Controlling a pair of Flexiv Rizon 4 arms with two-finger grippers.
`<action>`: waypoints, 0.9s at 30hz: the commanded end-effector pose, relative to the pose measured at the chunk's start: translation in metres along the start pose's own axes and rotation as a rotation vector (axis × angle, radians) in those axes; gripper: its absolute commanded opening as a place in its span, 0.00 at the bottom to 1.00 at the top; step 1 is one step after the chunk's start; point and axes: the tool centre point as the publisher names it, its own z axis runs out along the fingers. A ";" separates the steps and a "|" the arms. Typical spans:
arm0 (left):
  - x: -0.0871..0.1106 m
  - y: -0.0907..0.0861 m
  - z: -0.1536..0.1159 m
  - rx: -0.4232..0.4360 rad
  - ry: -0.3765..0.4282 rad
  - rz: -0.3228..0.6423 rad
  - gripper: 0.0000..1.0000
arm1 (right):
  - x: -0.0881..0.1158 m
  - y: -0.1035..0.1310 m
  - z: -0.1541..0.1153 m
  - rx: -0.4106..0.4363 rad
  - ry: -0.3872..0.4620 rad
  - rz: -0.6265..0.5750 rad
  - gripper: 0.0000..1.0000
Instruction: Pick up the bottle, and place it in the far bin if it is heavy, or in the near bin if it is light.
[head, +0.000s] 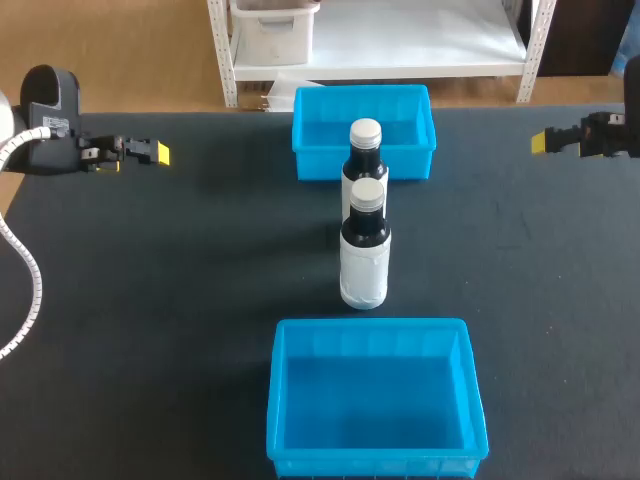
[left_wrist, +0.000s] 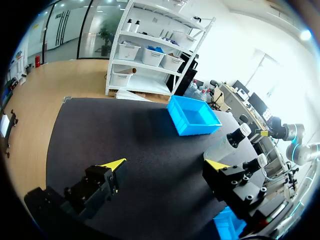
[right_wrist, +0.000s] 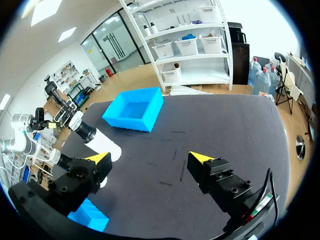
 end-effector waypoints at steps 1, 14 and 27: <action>0.000 0.000 0.000 0.000 0.000 0.000 1.00 | 0.001 0.001 -0.001 0.005 -0.001 0.001 1.00; 0.000 0.000 0.000 0.000 0.000 0.000 1.00 | 0.001 0.001 -0.001 0.005 -0.001 0.001 1.00; 0.000 0.000 0.000 0.000 0.000 0.000 1.00 | 0.008 0.026 -0.014 -0.444 0.188 -0.704 1.00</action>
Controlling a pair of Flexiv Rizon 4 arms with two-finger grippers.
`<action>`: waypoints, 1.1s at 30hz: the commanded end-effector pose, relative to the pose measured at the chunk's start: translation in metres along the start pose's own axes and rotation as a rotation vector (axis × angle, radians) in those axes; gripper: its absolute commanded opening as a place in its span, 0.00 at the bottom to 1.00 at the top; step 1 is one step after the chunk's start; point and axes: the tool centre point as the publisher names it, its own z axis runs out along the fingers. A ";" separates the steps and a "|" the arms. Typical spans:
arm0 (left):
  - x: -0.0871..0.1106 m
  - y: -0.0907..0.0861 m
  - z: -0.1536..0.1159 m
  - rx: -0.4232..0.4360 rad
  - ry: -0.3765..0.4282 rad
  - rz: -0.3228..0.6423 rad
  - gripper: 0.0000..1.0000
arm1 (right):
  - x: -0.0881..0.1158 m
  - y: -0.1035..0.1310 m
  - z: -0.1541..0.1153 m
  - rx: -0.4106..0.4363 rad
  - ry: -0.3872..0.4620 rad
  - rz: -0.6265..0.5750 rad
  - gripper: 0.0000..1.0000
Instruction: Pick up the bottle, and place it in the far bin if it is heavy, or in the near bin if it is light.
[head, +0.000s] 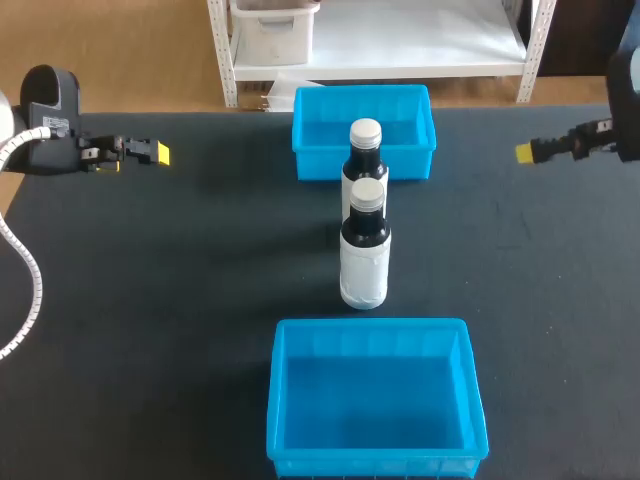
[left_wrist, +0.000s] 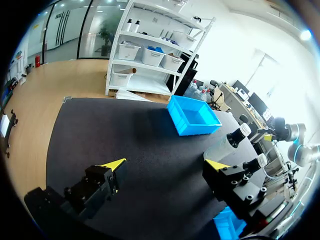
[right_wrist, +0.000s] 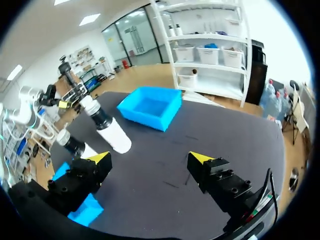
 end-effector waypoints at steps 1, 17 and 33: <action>0.000 0.000 0.000 0.000 0.000 0.000 1.00 | 0.001 -0.007 -0.008 -0.384 0.130 -0.446 1.00; 0.000 0.000 0.000 0.000 0.000 0.000 1.00 | 0.002 -0.002 -0.006 -0.400 0.116 -0.478 1.00; 0.000 0.000 0.000 0.000 0.000 0.000 1.00 | 0.017 0.089 0.010 -0.570 0.013 -0.707 1.00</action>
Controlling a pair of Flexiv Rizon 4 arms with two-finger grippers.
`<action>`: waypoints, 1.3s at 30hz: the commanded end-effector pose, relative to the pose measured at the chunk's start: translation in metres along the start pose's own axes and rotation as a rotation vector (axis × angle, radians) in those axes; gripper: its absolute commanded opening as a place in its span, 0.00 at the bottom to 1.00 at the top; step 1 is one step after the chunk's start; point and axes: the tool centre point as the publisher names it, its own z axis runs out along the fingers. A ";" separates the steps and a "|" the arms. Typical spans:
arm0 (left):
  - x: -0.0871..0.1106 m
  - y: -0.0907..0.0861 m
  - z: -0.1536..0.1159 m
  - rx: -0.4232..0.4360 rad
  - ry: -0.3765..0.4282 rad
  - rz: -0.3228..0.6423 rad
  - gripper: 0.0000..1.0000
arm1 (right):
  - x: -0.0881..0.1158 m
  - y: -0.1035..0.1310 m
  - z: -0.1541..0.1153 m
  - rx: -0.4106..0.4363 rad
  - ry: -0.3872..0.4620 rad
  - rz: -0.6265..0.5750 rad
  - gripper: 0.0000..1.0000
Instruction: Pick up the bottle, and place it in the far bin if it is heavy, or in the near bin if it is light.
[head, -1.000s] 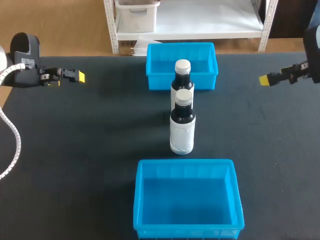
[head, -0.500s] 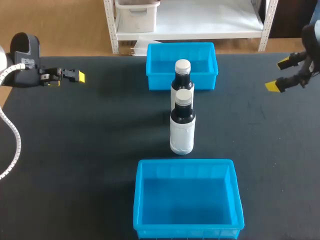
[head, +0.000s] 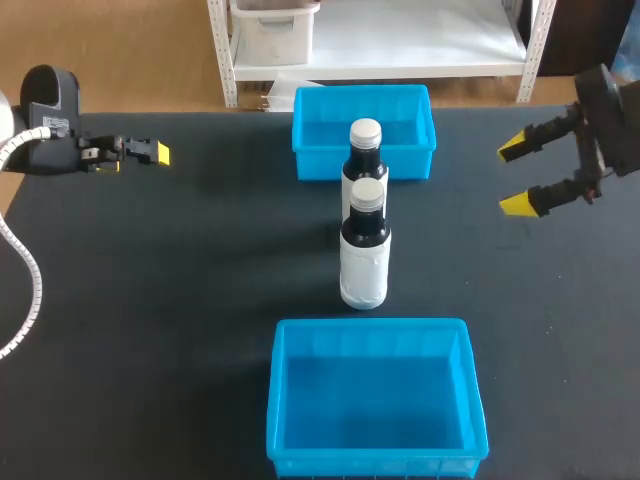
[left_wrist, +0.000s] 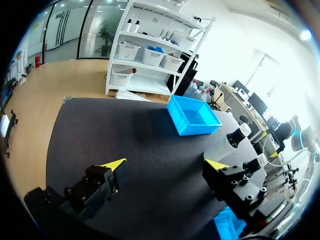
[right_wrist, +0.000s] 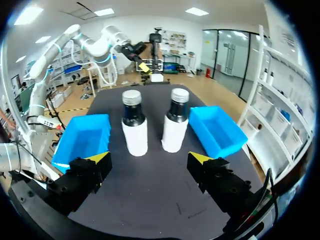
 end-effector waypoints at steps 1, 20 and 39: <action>0.000 0.000 0.000 0.000 0.000 0.000 1.00 | -0.008 0.004 0.013 -0.091 -0.020 -0.025 1.00; 0.000 0.000 0.000 0.000 0.000 0.000 1.00 | -0.026 0.029 0.091 -0.050 0.027 -0.023 1.00; 0.000 0.000 0.000 0.000 0.000 0.000 1.00 | -0.051 0.029 0.133 -0.072 0.035 -0.045 1.00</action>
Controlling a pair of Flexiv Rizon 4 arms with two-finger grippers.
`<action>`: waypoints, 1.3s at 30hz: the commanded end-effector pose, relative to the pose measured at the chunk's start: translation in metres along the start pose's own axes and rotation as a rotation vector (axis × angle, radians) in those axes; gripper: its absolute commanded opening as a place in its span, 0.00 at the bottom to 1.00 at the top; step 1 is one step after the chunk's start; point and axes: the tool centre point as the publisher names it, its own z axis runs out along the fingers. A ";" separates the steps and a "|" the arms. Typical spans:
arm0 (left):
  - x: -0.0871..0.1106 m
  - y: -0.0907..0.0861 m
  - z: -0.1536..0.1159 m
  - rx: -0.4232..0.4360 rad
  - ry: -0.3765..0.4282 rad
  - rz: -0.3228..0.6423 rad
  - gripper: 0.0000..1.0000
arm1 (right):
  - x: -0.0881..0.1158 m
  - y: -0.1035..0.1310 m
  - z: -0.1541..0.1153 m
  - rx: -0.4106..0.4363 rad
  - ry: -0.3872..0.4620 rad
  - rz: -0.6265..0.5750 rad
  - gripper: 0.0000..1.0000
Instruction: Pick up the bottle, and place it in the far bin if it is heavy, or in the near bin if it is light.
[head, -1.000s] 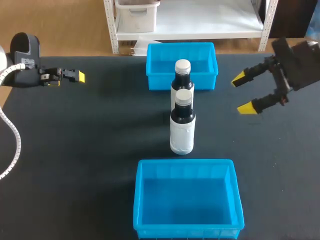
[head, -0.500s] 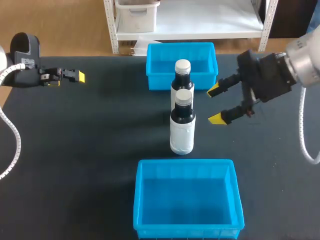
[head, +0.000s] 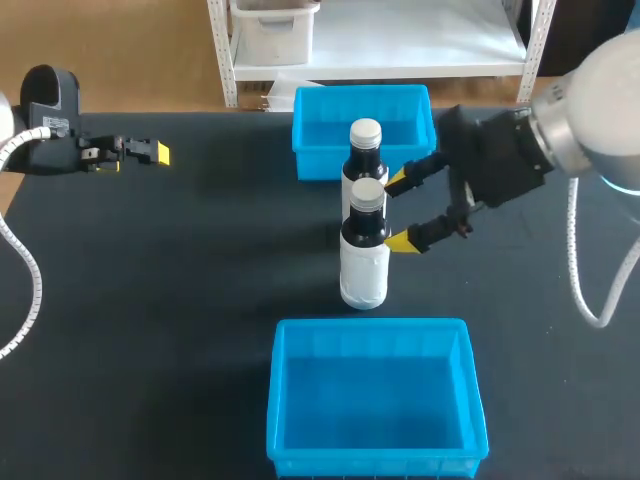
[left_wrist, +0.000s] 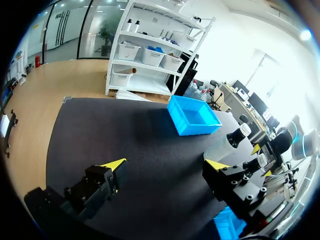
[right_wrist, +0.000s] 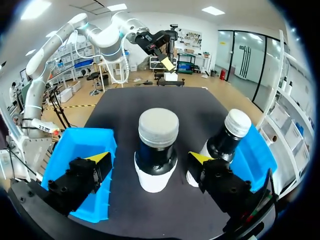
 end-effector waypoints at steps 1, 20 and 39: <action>0.000 0.000 0.000 0.000 0.000 0.000 1.00 | -0.006 -0.007 0.014 -0.009 0.002 -0.004 1.00; 0.000 0.000 0.000 0.000 0.000 0.000 1.00 | -0.009 -0.011 0.033 -0.028 0.002 0.014 1.00; 0.000 0.000 0.000 0.000 0.000 0.000 1.00 | -0.009 -0.012 0.041 -0.039 -0.020 0.021 0.91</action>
